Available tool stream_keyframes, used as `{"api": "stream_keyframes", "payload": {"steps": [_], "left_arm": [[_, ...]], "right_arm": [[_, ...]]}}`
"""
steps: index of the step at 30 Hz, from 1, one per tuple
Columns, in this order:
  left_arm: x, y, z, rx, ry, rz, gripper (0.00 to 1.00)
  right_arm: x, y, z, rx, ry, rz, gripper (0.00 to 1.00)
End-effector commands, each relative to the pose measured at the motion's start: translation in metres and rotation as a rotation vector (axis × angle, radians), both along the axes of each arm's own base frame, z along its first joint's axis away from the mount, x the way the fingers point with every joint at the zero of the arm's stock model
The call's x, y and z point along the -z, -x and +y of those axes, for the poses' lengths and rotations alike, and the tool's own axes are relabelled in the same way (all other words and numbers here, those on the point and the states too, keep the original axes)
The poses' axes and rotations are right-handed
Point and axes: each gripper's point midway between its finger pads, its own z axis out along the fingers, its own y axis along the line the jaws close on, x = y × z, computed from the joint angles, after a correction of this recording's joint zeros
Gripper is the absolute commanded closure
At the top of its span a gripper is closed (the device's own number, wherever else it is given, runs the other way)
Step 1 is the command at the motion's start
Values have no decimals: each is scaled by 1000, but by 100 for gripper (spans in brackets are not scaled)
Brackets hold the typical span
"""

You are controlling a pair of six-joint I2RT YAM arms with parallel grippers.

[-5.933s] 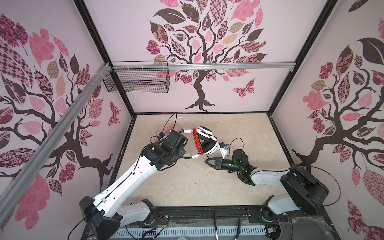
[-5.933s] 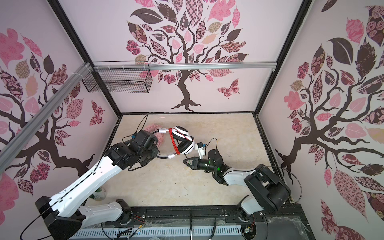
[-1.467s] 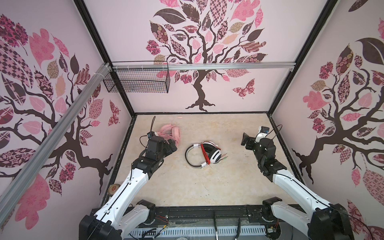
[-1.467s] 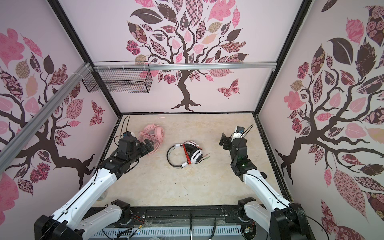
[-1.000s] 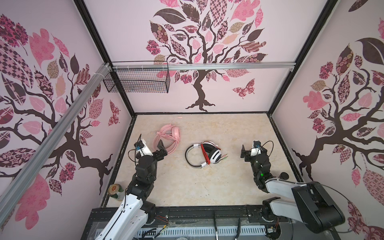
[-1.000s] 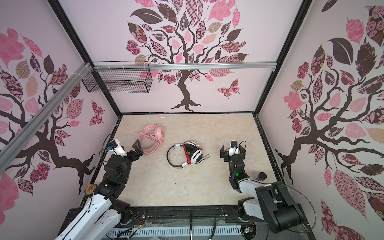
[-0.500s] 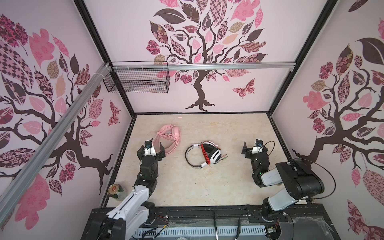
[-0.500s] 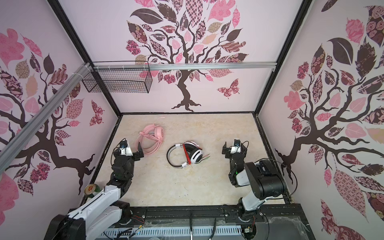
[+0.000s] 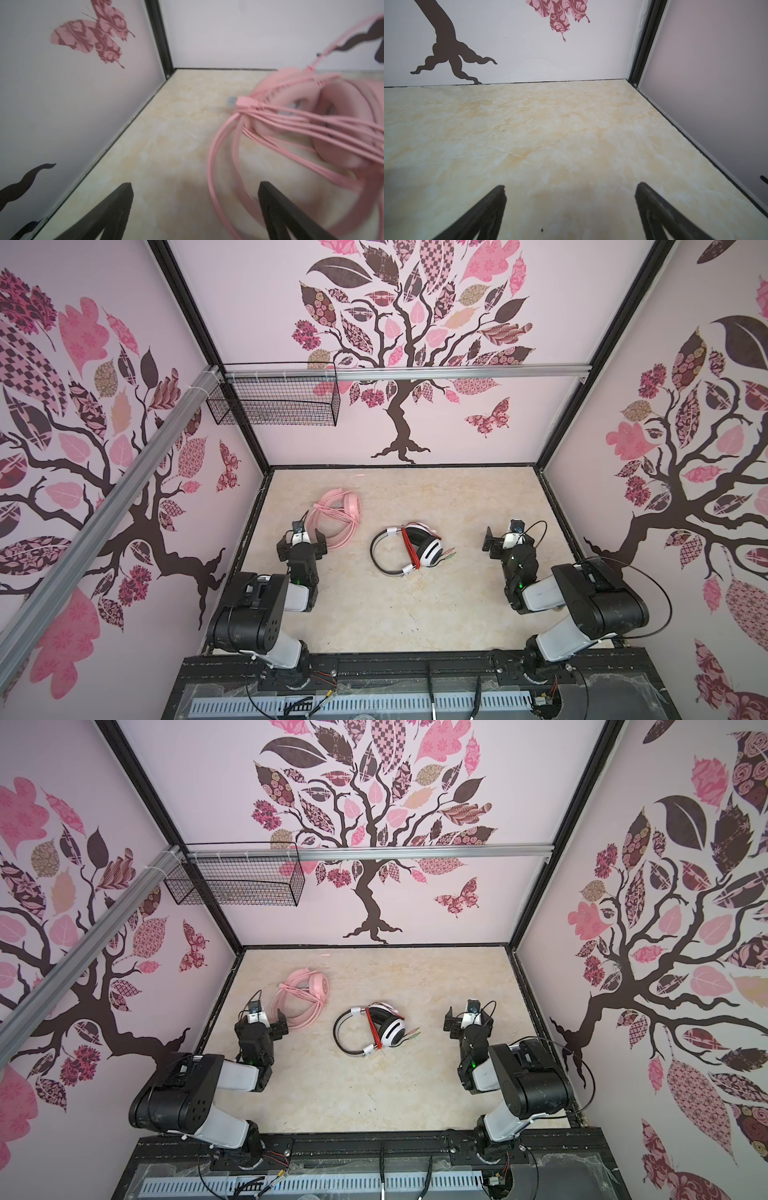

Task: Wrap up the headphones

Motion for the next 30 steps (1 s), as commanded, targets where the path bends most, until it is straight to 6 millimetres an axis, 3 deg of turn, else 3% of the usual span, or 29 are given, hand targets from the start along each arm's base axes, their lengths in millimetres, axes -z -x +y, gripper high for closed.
{"api": "stream_keyframes", "payload": {"steps": [1,6,11,12,14,16,19,30], "left_arm": [[-1,-16,-11,85,113,30,3],[2,-20,-18,110,82,47,3],[1,-20,-18,110,78,36,3],[0,-20,-19,112,77,33,3],[0,-20,-20,115,74,35,3],[1,-21,-24,141,67,40,3],[2,-22,-26,153,70,46,3],[2,-22,-26,156,73,46,3]], "right_arm": [[-10,-8,1,-8,-18,-22,0],[0,-23,-4,-53,-82,51,1],[-2,-20,-6,-57,-87,36,1],[-3,-18,-2,-75,-83,32,0],[-8,-7,25,-244,-38,5,1],[-12,3,28,-255,-22,-33,1],[-1,-22,-5,-62,-87,32,0],[-2,-19,-5,-62,-83,35,0]]}}
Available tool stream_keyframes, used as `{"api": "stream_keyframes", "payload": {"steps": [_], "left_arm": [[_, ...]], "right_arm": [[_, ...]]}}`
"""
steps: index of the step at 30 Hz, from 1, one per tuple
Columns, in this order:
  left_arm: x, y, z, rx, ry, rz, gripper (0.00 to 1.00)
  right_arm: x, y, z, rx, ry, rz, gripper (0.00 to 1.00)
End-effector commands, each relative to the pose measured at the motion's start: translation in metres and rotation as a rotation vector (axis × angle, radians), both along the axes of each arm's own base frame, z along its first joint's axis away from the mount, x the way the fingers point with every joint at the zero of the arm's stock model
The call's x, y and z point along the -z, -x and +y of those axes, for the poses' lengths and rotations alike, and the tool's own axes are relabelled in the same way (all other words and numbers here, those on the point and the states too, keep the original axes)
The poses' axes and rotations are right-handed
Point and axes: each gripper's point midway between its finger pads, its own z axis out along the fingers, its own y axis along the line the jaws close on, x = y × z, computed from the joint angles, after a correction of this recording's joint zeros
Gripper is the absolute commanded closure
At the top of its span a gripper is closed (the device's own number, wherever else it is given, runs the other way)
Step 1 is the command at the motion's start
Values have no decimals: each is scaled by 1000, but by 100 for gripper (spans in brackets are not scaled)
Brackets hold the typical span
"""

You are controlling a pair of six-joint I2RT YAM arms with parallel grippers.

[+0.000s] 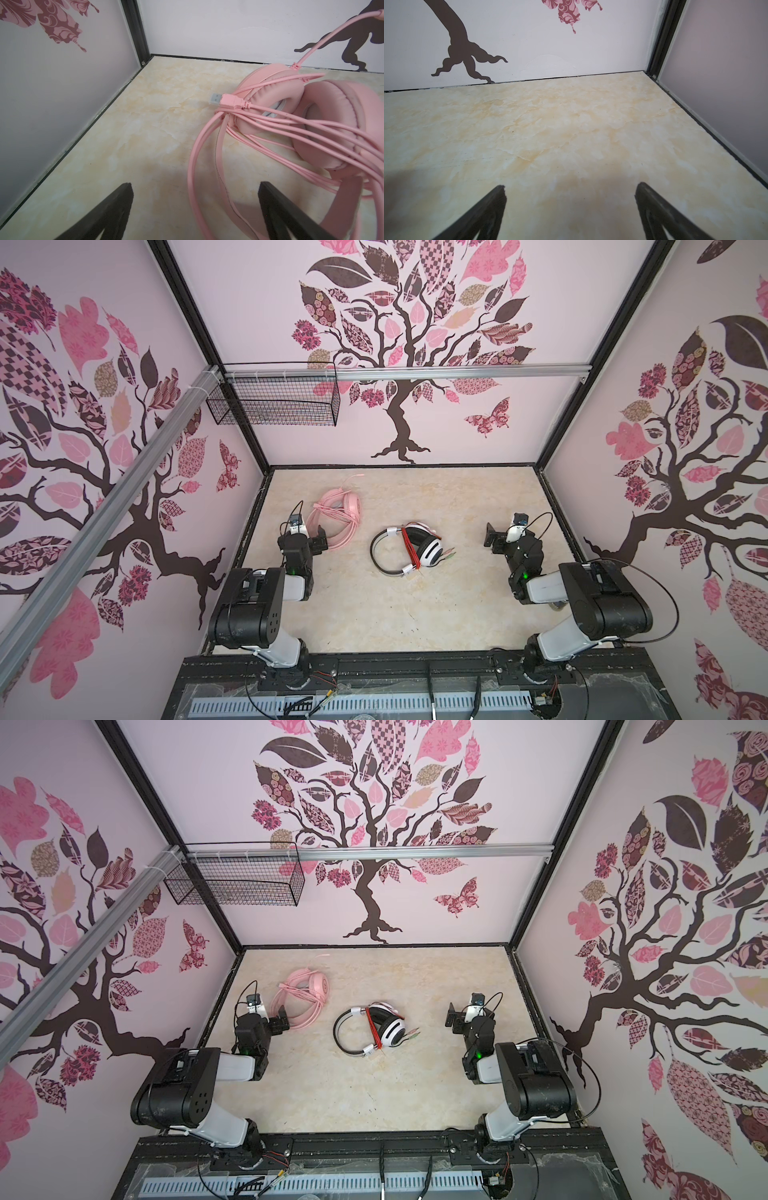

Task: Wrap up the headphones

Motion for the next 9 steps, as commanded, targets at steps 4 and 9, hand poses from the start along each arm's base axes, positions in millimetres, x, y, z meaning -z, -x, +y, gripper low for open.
{"api": "stream_keyframes", "payload": {"steps": [4,9], "left_arm": [[-8,-5,-3,14,-2,-20,3],[-8,-5,-3,15,-2,-21,3]], "right_arm": [[-2,-4,-3,19,-5,1,1],[-3,-2,-3,18,-9,-7,1]]}}
